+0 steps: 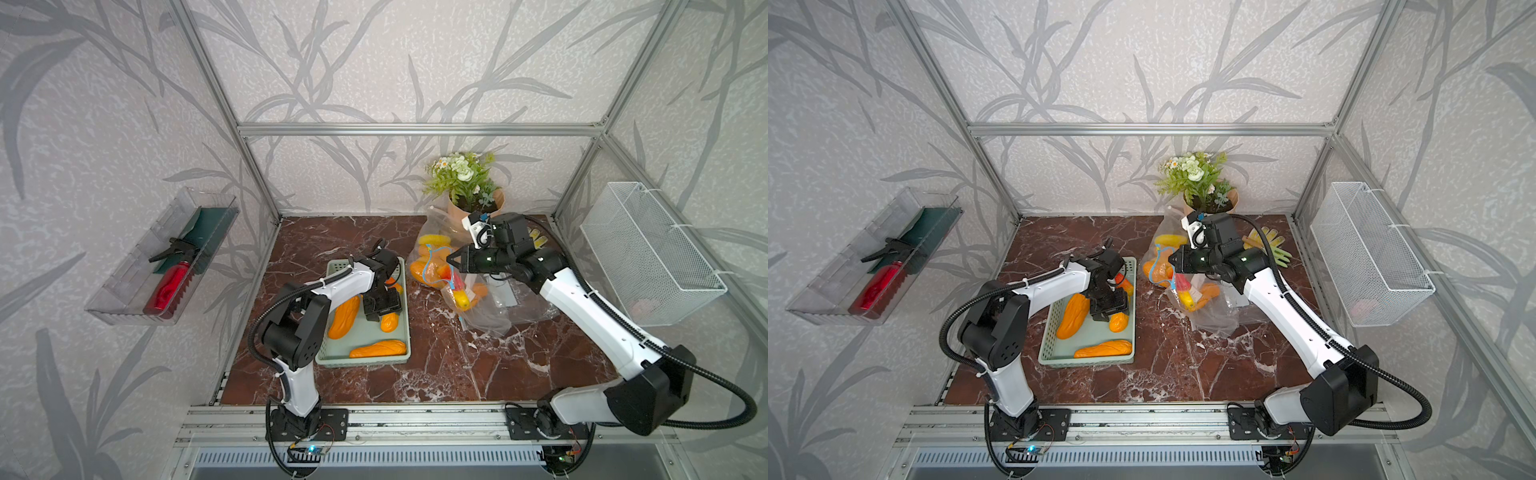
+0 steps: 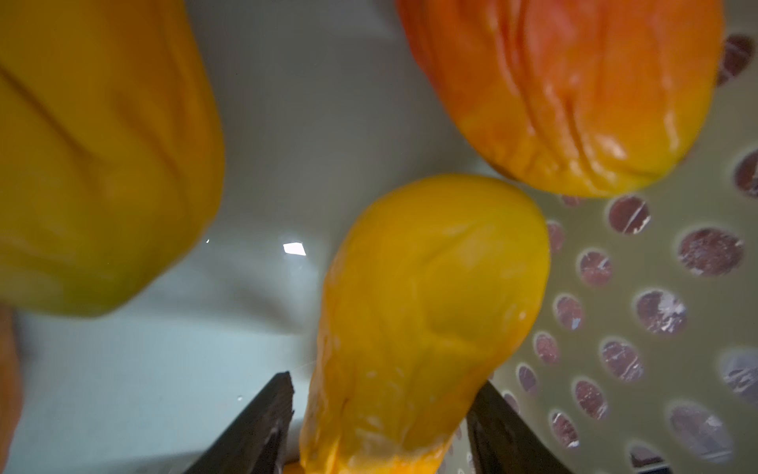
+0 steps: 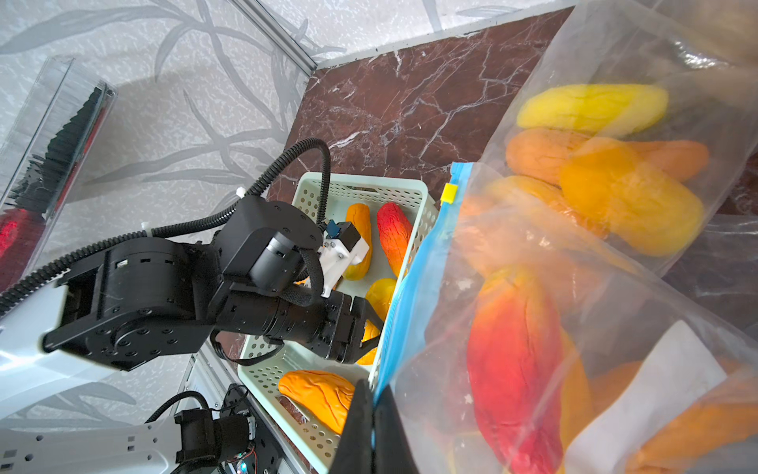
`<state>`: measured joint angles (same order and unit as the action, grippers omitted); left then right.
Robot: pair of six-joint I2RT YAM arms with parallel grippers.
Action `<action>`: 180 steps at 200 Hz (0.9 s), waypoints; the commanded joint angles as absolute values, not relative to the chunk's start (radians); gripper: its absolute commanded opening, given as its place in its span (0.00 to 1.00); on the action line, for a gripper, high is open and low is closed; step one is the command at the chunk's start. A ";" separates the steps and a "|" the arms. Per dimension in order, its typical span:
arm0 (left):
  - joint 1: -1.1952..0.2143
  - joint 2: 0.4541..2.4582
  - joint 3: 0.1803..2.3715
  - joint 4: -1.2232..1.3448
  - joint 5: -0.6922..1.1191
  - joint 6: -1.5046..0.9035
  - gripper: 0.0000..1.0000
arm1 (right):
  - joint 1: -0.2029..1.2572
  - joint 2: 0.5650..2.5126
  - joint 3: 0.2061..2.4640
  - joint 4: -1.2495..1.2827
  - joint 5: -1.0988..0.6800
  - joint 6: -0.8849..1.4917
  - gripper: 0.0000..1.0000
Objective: Place the mango in a zip-top bag and seal the zipper
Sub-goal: Pick up the mango from the basket, then place the mango in the zipper food storage bag.
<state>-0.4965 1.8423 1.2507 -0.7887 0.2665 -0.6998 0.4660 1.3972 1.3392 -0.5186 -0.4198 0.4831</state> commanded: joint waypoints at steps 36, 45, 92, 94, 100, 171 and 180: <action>-0.504 1.830 1.238 -0.715 0.183 -0.658 0.30 | 0.465 1.368 1.333 -0.498 -0.430 0.488 0.00; -0.503 1.796 1.240 -0.727 0.168 -0.661 0.23 | 0.465 1.368 1.334 -0.501 -0.429 0.486 0.00; -0.504 1.571 1.391 -0.844 0.202 -0.758 0.16 | 0.465 1.365 1.337 -0.508 -0.432 0.485 0.00; -0.503 1.563 1.399 -0.839 0.210 -0.768 0.16 | 0.465 1.365 1.336 -0.507 -0.433 0.486 0.00; -0.503 1.551 1.419 -0.811 0.240 -0.801 0.16 | 0.465 1.366 1.335 -0.506 -0.434 0.488 0.00; -0.520 1.821 1.794 -0.720 0.850 -1.133 0.07 | 0.465 1.391 1.366 -0.512 -0.437 0.464 0.00; -0.520 1.825 1.823 -0.778 0.875 -1.114 0.07 | 0.465 1.394 1.370 -0.512 -0.436 0.459 0.00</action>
